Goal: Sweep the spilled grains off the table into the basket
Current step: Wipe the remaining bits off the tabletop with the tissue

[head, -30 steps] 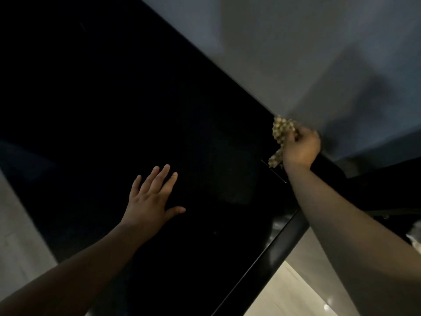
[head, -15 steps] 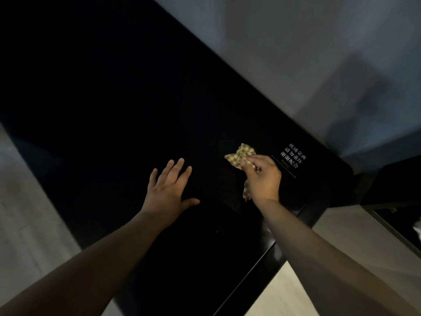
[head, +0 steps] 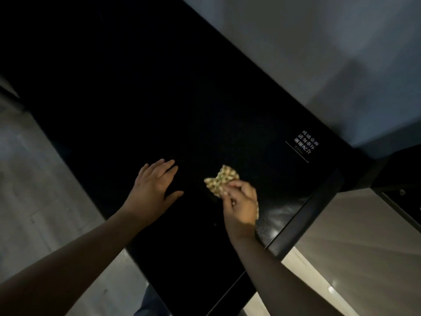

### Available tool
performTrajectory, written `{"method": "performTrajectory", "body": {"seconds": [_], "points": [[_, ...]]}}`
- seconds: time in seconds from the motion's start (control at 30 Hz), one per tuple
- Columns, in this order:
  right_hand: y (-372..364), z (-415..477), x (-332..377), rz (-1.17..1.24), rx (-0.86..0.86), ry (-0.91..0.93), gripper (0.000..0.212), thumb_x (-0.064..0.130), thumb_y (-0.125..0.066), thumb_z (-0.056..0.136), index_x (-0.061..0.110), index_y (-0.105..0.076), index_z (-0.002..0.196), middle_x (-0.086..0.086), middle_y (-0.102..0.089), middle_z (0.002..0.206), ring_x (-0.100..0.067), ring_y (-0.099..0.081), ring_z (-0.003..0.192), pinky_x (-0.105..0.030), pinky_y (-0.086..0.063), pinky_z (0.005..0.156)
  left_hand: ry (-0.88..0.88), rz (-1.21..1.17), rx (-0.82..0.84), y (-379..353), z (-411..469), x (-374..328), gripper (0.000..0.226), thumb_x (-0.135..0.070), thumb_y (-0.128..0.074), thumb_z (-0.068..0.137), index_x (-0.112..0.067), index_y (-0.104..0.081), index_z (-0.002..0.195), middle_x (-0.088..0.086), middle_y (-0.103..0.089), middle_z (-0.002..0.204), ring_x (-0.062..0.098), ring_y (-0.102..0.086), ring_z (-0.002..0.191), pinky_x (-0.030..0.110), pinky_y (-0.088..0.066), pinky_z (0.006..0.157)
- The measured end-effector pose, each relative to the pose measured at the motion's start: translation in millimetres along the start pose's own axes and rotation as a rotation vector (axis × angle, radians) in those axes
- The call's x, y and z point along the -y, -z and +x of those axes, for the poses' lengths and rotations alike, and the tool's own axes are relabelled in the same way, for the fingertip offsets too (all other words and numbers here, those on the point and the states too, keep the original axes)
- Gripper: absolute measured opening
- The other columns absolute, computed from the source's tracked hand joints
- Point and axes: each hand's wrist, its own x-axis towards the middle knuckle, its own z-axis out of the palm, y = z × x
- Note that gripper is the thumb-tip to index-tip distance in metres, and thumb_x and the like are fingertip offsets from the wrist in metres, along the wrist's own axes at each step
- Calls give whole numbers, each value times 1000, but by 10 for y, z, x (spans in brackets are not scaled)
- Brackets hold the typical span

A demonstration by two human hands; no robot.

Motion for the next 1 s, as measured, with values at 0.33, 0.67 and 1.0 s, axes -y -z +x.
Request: {"method": "performTrajectory", "body": {"seconds": [0.33,0.67,1.0], "points": [[196,668,65,-116,-149,-216,22,18,-65,90,7,-71,108,0,-59,113,-18,-49,114,-13,-31,89,50,128,15,-60,-556,359,74,-46,-61,85,-12,-33,145,10,-26,154,27,-15,145,48,-14,116],[-390,-674,446,62,-32,-114,13,9,-70,81,14,-77,90,7,-61,95,-5,-52,95,-3,-36,82,111,159,62,-50,-890,802,78,-62,-44,86,-19,-26,148,8,-18,157,27,-7,146,55,-15,115],[-222,-237,430,-9,-154,-325,23,24,-68,88,7,-73,103,4,-61,106,-15,-51,107,-23,-42,93,1,146,84,-45,-972,1024,84,-74,-25,84,-27,-4,151,-3,7,159,15,15,144,43,5,116]]}}
